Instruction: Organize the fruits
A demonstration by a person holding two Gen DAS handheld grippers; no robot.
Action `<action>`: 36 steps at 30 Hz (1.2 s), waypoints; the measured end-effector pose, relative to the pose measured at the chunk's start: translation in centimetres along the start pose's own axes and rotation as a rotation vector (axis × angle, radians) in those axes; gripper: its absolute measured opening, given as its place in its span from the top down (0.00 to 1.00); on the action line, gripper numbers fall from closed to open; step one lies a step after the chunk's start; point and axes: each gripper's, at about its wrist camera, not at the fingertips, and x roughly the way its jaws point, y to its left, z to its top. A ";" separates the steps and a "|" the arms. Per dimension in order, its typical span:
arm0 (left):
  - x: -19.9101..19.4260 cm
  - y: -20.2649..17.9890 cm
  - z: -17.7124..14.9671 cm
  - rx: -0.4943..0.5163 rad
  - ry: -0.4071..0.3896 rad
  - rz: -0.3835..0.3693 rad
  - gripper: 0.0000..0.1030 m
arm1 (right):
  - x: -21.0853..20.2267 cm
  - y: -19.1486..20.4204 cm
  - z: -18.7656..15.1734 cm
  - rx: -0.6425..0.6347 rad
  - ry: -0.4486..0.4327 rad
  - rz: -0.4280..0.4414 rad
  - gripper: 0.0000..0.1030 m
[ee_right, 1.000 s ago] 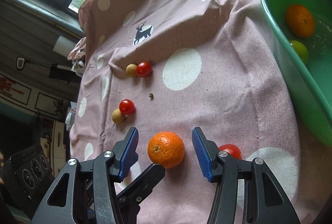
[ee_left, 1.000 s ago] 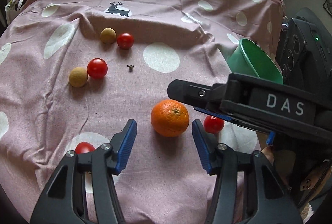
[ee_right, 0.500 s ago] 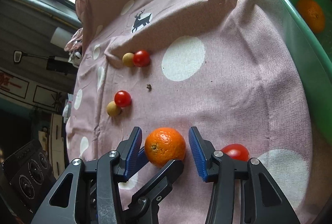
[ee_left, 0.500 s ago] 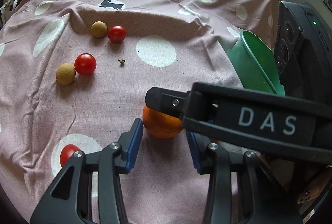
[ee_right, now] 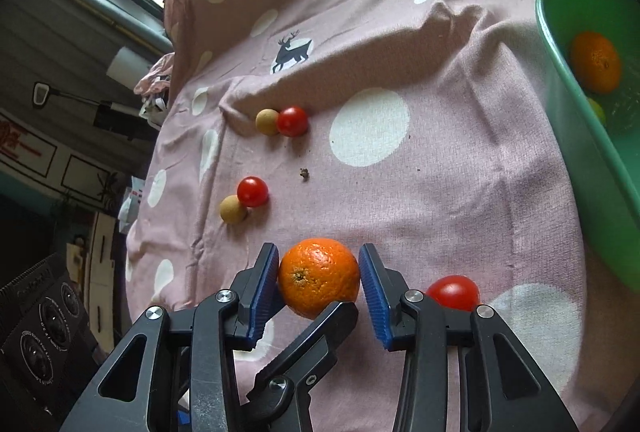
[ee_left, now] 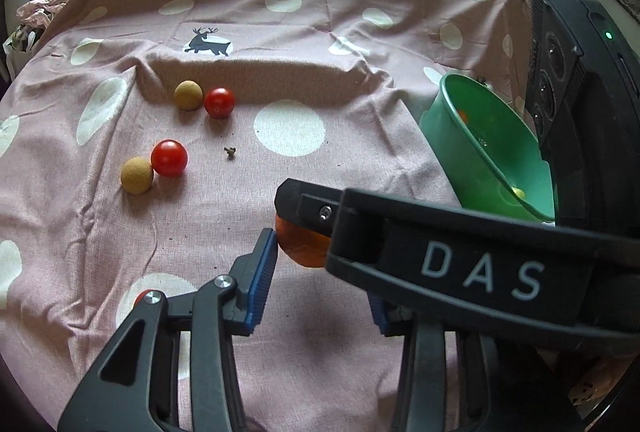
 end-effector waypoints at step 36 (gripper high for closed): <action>3.3 -18.8 3.4 0.441 -0.031 -0.267 0.61 | -15.6 -12.8 -0.7 0.344 -0.425 -0.145 0.57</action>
